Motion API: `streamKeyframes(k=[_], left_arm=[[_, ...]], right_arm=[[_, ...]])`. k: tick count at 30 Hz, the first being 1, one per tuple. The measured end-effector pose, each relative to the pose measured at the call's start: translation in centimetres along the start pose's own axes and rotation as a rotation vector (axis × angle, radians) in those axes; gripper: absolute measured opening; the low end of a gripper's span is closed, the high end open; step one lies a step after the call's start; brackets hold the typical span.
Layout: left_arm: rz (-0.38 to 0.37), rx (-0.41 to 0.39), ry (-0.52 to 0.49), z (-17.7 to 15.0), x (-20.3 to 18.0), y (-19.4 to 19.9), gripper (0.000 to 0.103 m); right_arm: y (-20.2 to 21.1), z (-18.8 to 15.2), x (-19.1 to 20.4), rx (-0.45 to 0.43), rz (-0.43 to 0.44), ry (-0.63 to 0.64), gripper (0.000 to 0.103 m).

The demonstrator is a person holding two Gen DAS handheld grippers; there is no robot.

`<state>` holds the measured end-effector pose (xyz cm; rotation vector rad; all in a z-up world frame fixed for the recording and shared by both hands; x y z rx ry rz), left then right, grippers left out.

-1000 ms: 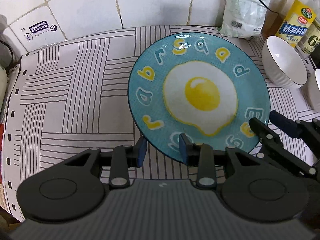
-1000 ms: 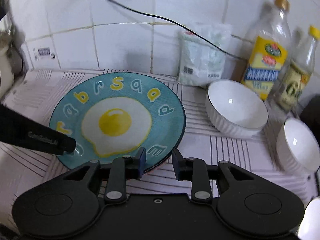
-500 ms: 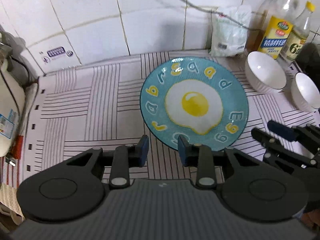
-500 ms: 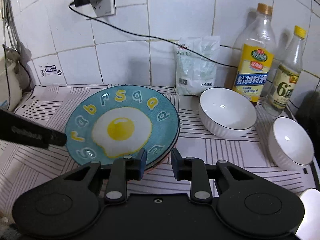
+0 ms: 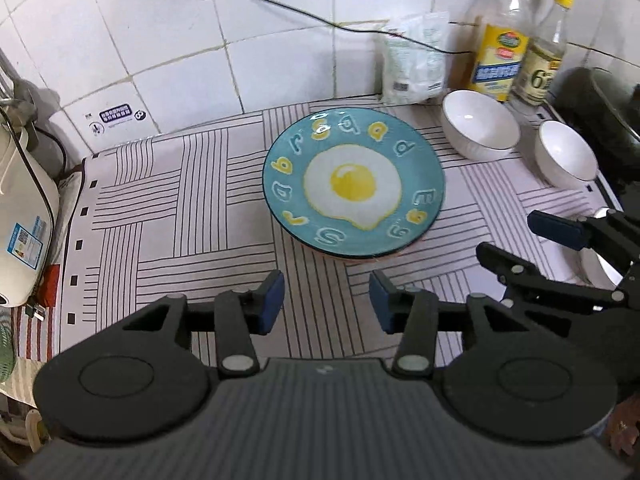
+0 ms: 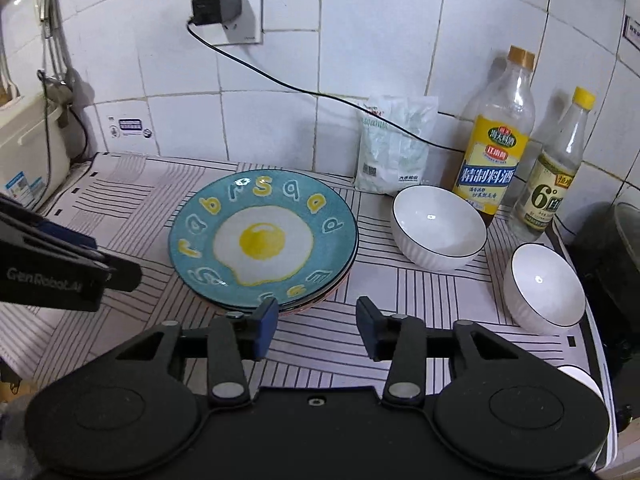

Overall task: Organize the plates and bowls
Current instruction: 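Withdraw both grippers and move them toward the white bowl by the stove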

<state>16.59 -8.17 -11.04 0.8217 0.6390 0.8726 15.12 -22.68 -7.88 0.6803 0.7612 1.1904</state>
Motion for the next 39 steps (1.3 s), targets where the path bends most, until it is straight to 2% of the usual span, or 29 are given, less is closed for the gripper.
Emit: streamKeyframes(k=[6, 10, 15, 17, 23, 26, 33, 39], left_arm=[[-0.015, -0.020, -0.038, -1.0, -1.5, 2.5, 0.059], [-0.041, -0.023, -0.054, -1.7, -2.4, 3.8, 0.059], [-0.058, -0.030, -0.068, -2.5, -3.6, 5.0, 0.062], [-0.072, -0.023, -0.084, -2.8, -4.1, 5.2, 0.063], [-0.076, 0.012, -0.127, -4.1, -5.7, 4.8, 0.066], [-0.088, 0.019, -0.139, -4.6, -6.6, 4.6, 0.080], [-0.095, 0.017, -0.193, -5.3, -9.0, 4.2, 0.094], [-0.115, 0.018, -0.190, -5.2, -10.8, 3.2, 0.095]], right_arm=[[2.8, -0.8, -0.5, -0.024, -0.017, 0.030, 0.062], [4.5, -1.5, -1.3, -0.036, -0.018, 0.025, 0.068], [6.4, -2.5, -2.4, -0.089, 0.070, 0.013, 0.077], [6.9, -3.0, -2.9, -0.095, 0.082, 0.003, 0.084], [8.3, -5.4, -4.8, -0.125, 0.075, -0.028, 0.084], [9.1, -6.6, -5.7, -0.139, 0.060, -0.039, 0.087], [9.8, -8.5, -8.0, -0.136, 0.018, -0.067, 0.090], [10.4, -9.8, -9.5, -0.187, -0.025, -0.081, 0.095]])
Point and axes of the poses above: each gripper's, at about its wrist camera, not at the fingertips, and y roughly against the way its jaws point, x to its left, z to its top, the point moved 3 cm from there along -y, roughly the way its jaws point, and after that the axes turned 13 degrees about -z, right-handed, at the moved point
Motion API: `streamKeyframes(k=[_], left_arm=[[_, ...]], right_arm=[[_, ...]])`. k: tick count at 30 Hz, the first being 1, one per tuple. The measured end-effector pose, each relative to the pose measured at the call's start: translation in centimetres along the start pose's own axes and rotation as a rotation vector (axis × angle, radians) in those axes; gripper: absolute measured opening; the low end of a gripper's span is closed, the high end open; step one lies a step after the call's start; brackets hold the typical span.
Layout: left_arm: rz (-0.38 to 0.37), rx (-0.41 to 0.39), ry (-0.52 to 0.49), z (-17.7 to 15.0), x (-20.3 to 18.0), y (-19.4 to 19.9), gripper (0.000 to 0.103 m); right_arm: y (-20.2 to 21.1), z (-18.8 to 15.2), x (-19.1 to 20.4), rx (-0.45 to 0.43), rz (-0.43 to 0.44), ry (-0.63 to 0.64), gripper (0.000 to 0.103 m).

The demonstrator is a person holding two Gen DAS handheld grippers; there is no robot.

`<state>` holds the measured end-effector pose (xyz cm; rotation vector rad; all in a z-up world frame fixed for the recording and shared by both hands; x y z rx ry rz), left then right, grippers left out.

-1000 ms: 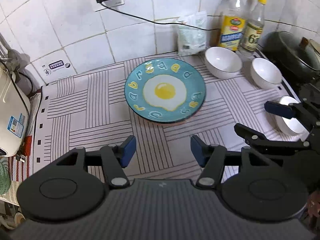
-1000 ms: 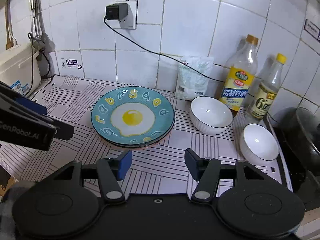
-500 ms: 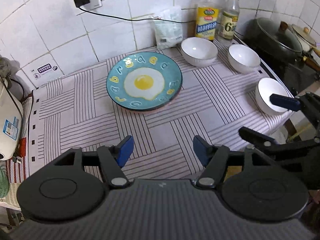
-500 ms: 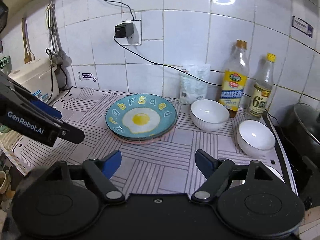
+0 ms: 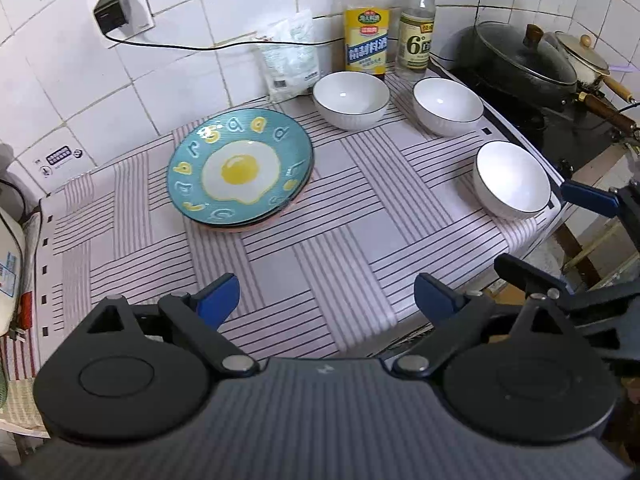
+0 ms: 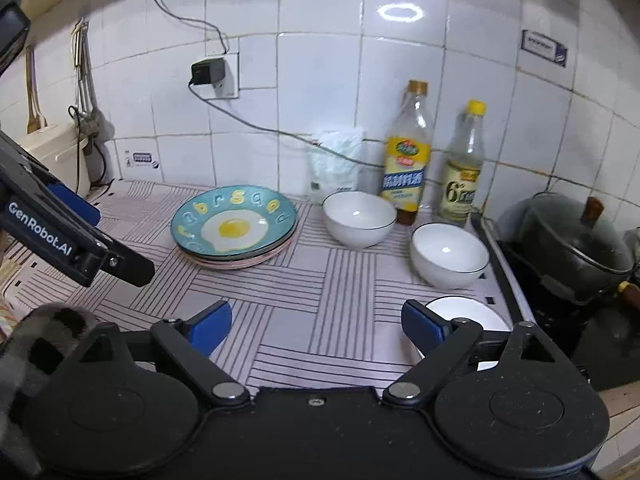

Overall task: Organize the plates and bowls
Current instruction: 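Withdraw both grippers and move them toward the white bowl by the stove, then close both grippers on the rim of the white bowl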

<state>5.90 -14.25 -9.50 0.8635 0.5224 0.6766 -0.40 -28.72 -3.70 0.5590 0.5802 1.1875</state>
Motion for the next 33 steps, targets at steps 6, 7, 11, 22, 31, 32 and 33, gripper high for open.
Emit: streamKeyframes(k=[6, 7, 11, 22, 31, 32, 33], left_arm=[[-0.019, 0.001, 0.015, 1.0, -1.4, -2.0, 0.095], [-0.024, 0.002, 0.017, 1.2, -1.7, -2.5, 0.095], [-0.049, 0.010, 0.046, 1.8, -2.5, -4.4, 0.095], [-0.078, 0.030, 0.050, 3.3, -5.3, -9.3, 0.095], [-0.123, 0.065, 0.065, 5.0, -7.1, -12.9, 0.095], [-0.128, 0.067, 0.064, 5.1, -7.3, -13.5, 0.095], [-0.130, 0.070, 0.064, 5.3, -7.5, -14.0, 0.095]], right_arm=[[-0.3, -1.5, -1.9, -0.035, -0.055, -0.063, 0.097], [-0.5, -1.8, -2.3, -0.037, -0.072, -0.071, 0.098], [-1.5, -3.1, -4.1, -0.030, -0.117, -0.126, 0.099], [-6.2, -7.3, -8.8, 0.022, -0.198, -0.249, 0.099], [-8.7, -9.0, -8.5, 0.086, -0.189, -0.199, 0.099], [-9.2, -9.2, -8.6, 0.088, -0.194, -0.204, 0.099], [-9.5, -9.5, -8.7, 0.090, -0.194, -0.214, 0.099]])
Point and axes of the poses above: each gripper's, at about its wrist camera, not at the fingertips, and y roughly against the way its jaws point, x to its left, z to its top, the point moved 3 cm from there along -y, roughly the way its jaws point, and after that the axes turned 13 degrees about -z, right-handed, at the moved point
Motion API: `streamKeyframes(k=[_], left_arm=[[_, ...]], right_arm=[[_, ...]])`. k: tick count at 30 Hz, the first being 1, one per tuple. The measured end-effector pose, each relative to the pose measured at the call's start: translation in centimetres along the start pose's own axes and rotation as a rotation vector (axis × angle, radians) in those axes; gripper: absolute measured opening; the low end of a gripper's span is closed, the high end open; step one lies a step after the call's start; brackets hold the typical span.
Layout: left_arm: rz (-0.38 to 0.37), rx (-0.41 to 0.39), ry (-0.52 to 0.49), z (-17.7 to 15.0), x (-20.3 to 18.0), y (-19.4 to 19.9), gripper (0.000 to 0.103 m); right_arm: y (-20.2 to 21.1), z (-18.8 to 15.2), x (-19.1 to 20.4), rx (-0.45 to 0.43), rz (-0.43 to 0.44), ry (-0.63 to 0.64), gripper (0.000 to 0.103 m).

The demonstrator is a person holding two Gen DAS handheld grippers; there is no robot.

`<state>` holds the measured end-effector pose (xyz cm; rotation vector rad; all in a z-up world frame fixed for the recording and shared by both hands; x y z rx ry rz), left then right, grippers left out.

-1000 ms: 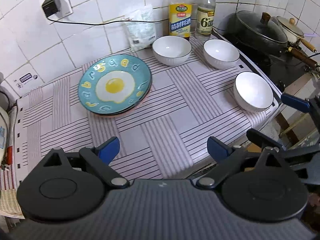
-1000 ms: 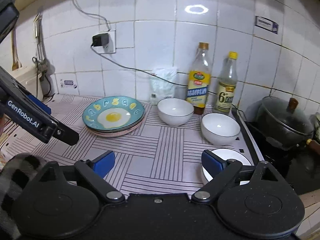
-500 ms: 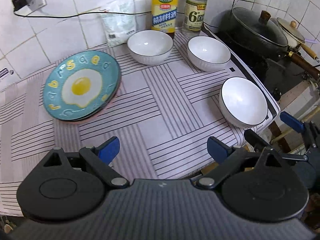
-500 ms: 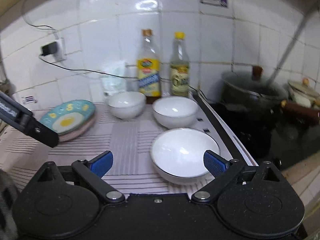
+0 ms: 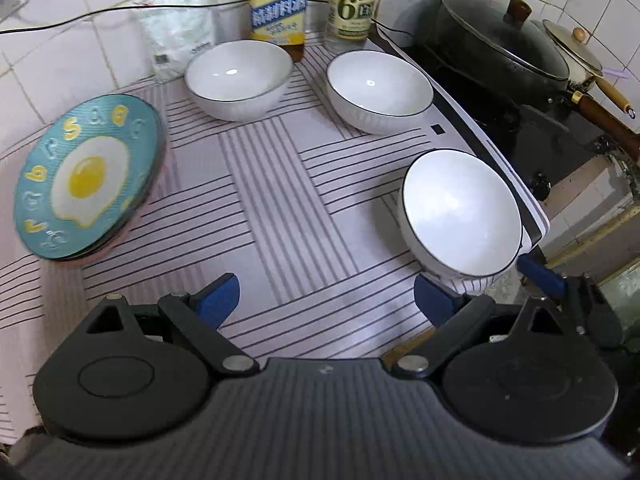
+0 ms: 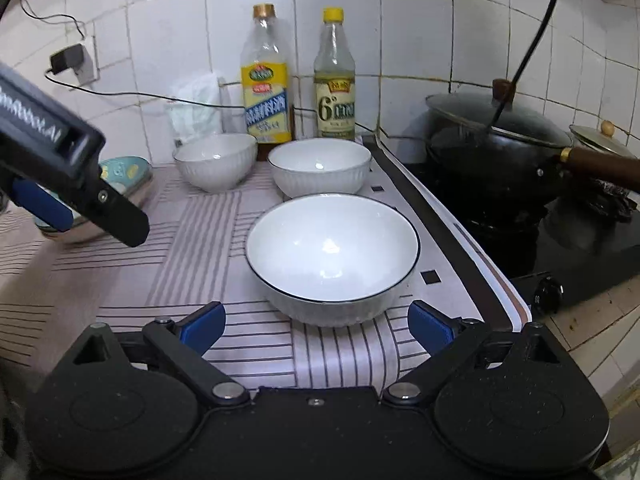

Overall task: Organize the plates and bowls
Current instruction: 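Close both grippers on the rim of the white bowl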

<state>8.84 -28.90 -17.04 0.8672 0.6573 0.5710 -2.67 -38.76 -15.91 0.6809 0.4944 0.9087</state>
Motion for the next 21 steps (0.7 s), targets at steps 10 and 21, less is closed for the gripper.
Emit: streamKeyframes(k=[10, 21], left_arm=[[-0.072, 0.007, 0.037, 2.1, -1.4, -3.4, 0.093], [-0.109, 0.052, 0.054, 2.7, -1.2, -8.0, 0.051]], right_arm=[[-3.6, -0.5, -0.2, -0.066, 0.032, -0.022, 0.100], [-5.3, -0.6, -0.3, -0.081, 0.089, -0.097, 0.102]])
Point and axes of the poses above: each gripper's, at about its wrist camera, not at the fingertips, and y roughly against the way its jaws point, x to its left, z to its top, the point moved 3 cm from there along -y, roughly the way its jaws point, and after that the axes turned 13 degrees about -z, right-handed, at the moved point
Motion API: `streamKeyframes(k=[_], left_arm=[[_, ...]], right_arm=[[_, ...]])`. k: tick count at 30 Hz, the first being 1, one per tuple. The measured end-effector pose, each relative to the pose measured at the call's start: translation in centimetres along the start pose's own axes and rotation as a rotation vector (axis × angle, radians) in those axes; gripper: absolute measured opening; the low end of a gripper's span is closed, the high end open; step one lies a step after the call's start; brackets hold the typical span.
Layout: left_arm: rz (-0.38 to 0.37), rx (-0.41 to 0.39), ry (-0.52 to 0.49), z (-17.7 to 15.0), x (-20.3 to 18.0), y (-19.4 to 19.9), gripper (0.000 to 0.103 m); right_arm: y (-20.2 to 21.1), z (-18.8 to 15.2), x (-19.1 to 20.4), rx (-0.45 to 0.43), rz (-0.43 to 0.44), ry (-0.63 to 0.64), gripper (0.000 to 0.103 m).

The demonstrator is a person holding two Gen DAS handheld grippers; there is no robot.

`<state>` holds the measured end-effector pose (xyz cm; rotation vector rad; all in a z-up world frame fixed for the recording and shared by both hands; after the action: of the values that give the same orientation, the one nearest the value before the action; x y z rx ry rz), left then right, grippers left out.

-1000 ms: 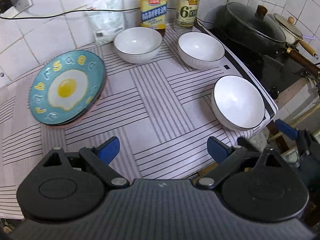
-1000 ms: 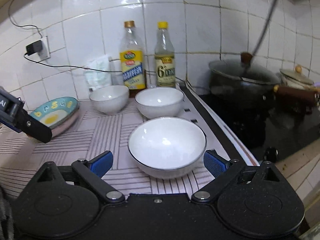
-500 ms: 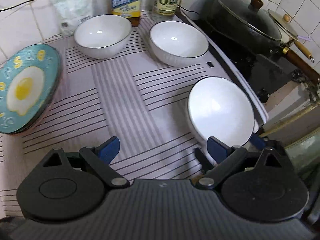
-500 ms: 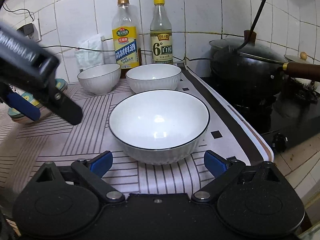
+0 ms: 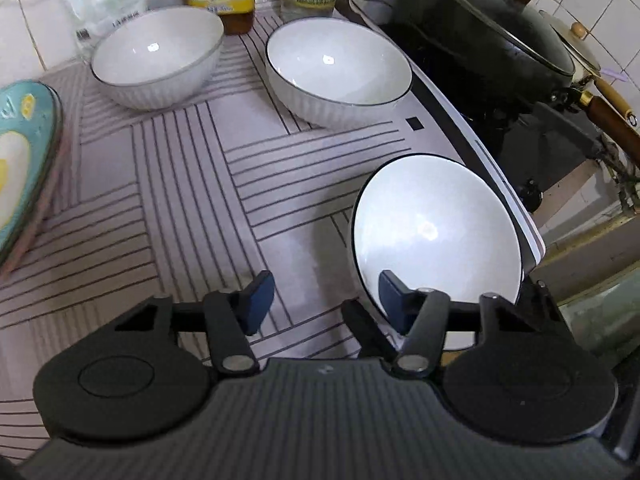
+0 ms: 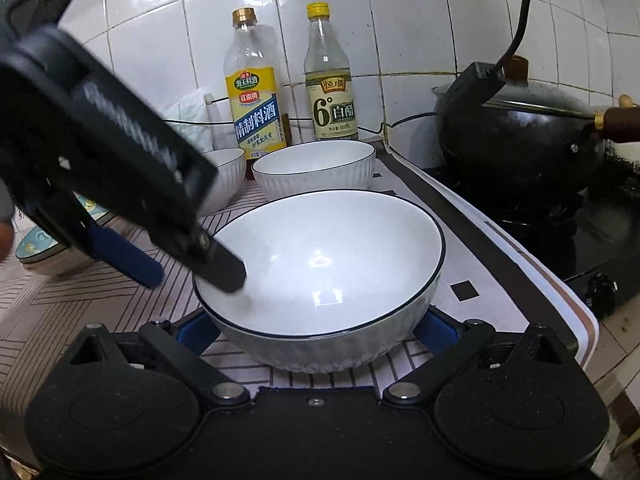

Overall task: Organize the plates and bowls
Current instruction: 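Close both grippers on the rim of the white bowl, then lift the white bowl with both grippers and set it beside the plate stack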

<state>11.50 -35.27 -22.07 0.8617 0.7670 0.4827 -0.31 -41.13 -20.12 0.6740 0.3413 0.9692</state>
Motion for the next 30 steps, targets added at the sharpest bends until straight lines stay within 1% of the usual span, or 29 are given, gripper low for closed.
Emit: streamKeyframes(k=[1, 3, 4, 6, 8, 13, 17, 24, 27, 30], left_arm=[[-0.011, 0.000, 0.009, 0.1, 0.1, -0.2, 0.048], [-0.030, 0.004, 0.011, 0.2, 0.1, -0.3, 0.038], [-0.038, 0.003, 0.010, 0.2, 0.0, -0.4, 0.035], [-0.053, 0.005, -0.001, 0.2, -0.4, -0.4, 0.023], [-0.075, 0.002, -0.004, 0.1, -0.7, -0.4, 0.018], [-0.049, -0.006, -0.043, -0.3, -1.1, 0.1, 0.015], [-0.049, -0.011, -0.038, -0.5, -0.6, 0.9, 0.015], [-0.028, -0.040, -0.027, -1.1, 0.2, 4.0, 0.015], [-0.017, -0.056, -0.027, -1.5, 0.7, 5.5, 0.015], [0.003, -0.066, -0.022, -2.0, 1.4, 6.8, 0.015]], right_arm=[[0.0, 0.0, 0.0, 0.002, 0.002, -0.002, 0.102], [-0.3, 0.0, 0.1, 0.002, 0.001, -0.004, 0.102], [-0.5, 0.0, 0.1, 0.002, 0.002, -0.002, 0.102], [-0.5, 0.0, 0.2, -0.004, 0.005, 0.002, 0.102], [-0.5, 0.0, 0.3, -0.011, 0.003, 0.008, 0.101], [-0.2, -0.1, 0.5, -0.013, 0.001, 0.009, 0.101], [0.2, 0.0, 1.0, -0.013, 0.014, 0.014, 0.101], [1.3, 0.9, 2.6, -0.029, 0.055, 0.031, 0.101], [2.0, 1.3, 3.6, -0.066, 0.077, 0.047, 0.101], [2.5, 1.5, 4.7, -0.071, 0.110, 0.050, 0.101]])
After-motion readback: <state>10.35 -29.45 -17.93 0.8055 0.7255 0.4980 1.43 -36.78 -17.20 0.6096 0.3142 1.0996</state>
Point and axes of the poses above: each gripper's, at about its wrist camera, not at the fingertips, and y roughly against the way its jaws point, x to its left, z to its top, the point moved 3 cm from there along -y, roughly the way its jaws point, and after that the axes turned 13 degrees about -z, right-handed, at the moved point
